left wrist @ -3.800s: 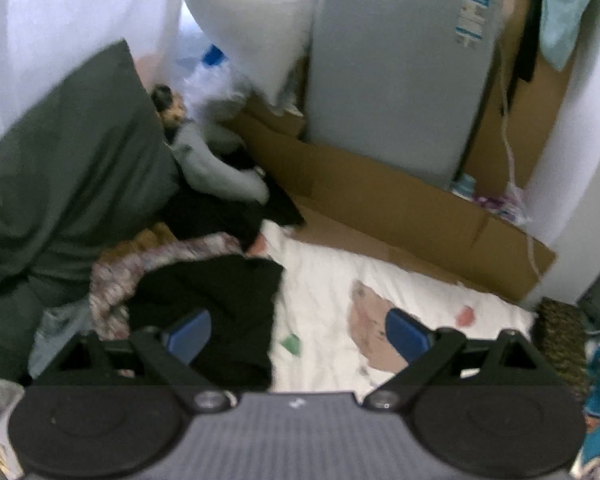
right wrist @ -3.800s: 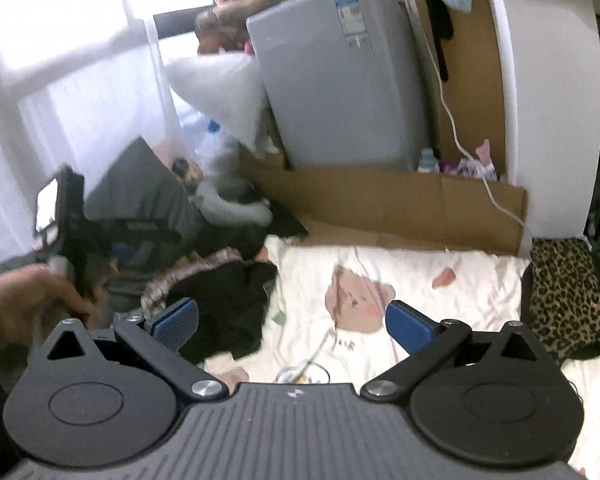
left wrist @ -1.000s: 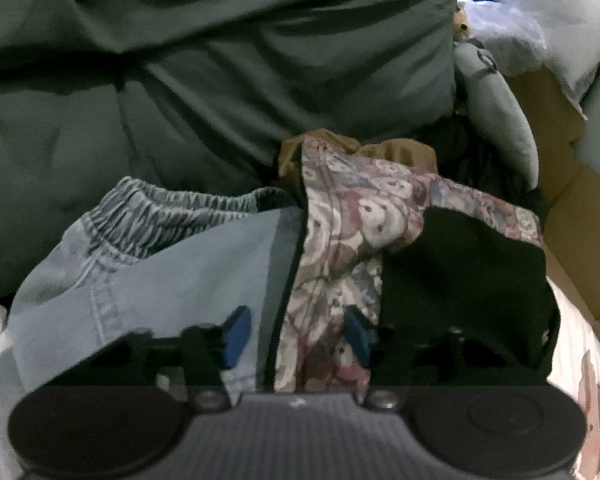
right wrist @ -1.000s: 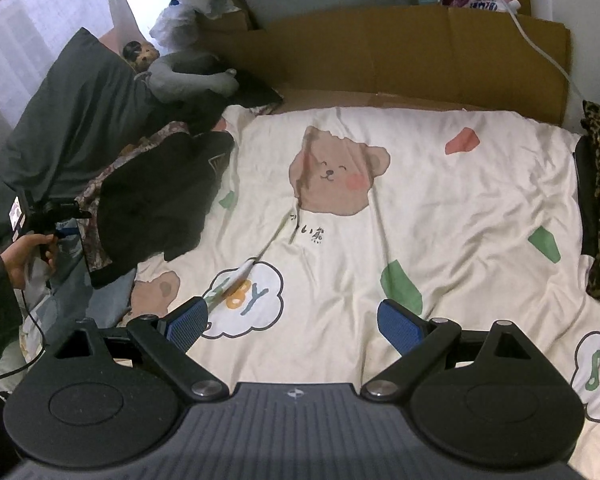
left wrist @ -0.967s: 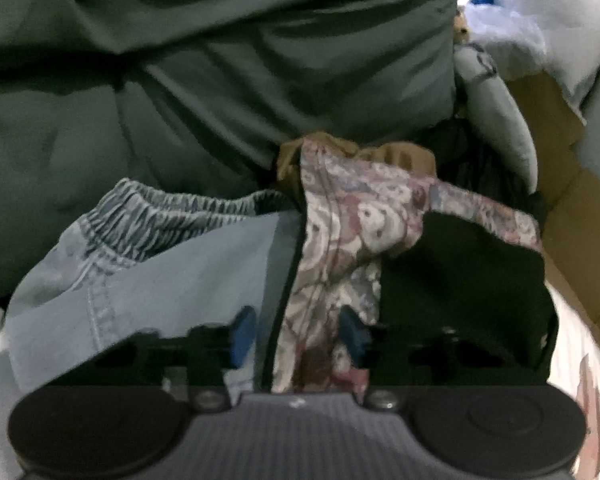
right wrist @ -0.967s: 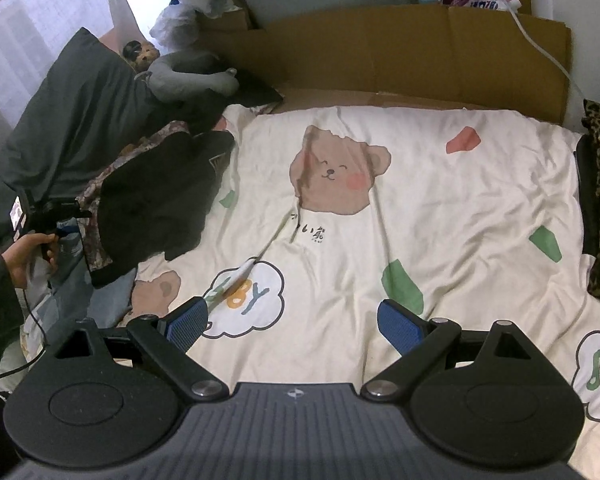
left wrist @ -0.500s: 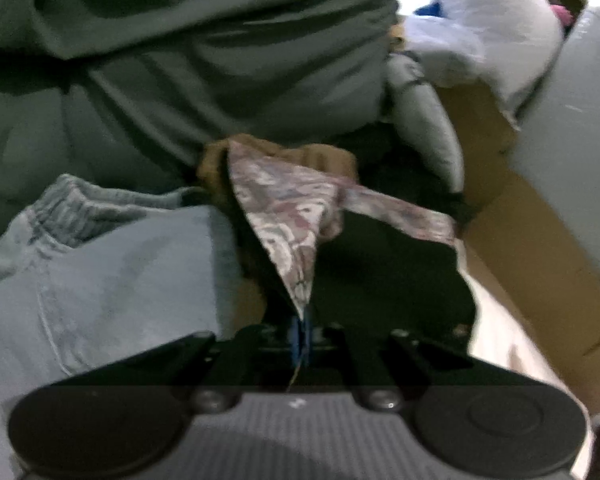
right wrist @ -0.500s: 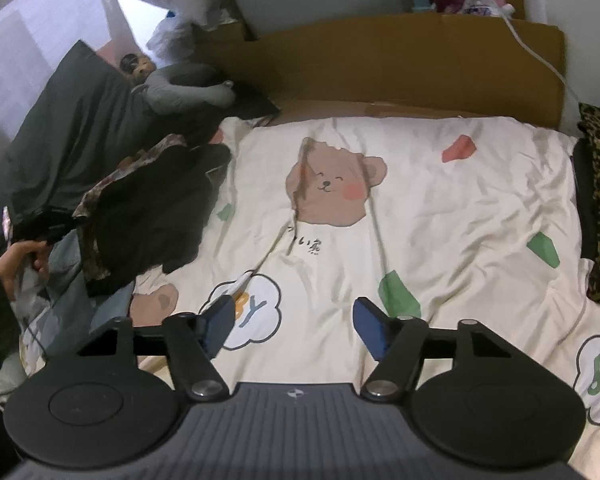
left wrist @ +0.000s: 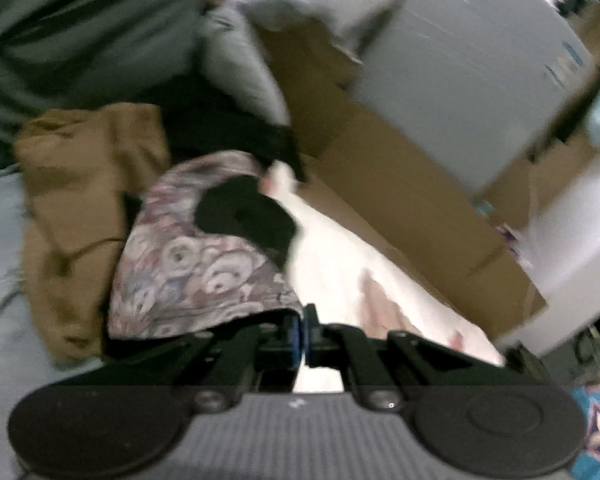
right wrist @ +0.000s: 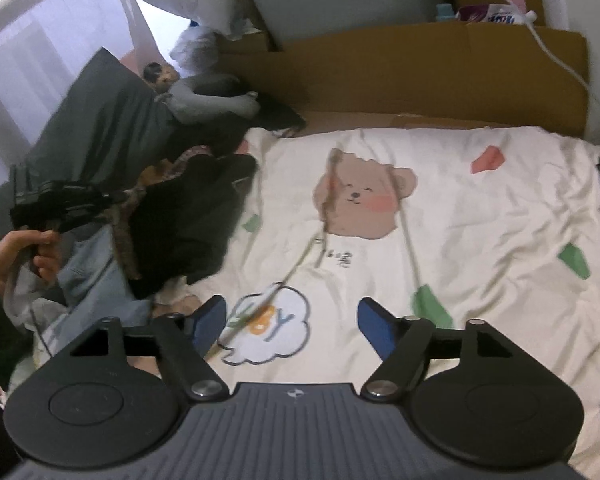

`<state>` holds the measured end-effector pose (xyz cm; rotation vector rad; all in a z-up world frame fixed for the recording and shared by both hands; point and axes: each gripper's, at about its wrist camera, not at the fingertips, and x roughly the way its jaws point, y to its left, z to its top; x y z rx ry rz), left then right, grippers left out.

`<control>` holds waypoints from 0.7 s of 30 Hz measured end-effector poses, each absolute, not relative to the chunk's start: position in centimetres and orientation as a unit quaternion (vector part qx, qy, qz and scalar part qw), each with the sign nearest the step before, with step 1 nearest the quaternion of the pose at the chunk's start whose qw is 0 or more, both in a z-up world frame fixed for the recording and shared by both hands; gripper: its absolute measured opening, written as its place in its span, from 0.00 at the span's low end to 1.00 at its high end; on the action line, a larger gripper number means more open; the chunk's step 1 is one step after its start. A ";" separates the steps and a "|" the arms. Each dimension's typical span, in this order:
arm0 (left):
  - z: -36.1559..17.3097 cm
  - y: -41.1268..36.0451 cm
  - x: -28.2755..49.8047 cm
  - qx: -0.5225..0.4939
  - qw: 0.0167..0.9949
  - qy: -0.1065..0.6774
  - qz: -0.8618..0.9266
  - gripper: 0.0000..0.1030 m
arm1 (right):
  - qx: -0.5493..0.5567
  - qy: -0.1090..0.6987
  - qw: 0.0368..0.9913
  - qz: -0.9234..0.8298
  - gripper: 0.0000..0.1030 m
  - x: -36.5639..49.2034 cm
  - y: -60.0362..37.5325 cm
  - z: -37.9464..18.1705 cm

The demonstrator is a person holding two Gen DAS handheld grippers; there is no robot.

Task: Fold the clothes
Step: 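Close the left gripper on the bear-print lining edge and lift it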

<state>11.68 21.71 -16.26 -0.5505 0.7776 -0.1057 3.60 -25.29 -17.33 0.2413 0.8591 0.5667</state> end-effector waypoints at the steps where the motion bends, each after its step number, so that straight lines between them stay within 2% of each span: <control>1: -16.0 20.8 11.9 -0.262 0.886 0.376 -0.066 0.02 | 0.118 0.410 0.863 0.271 0.77 3.6 -25.2 -17.4; 21: -14.3 1.5 11.2 -0.185 0.815 0.434 -0.335 0.02 | 0.119 0.391 0.862 0.301 0.80 4.2 -20.8 -18.2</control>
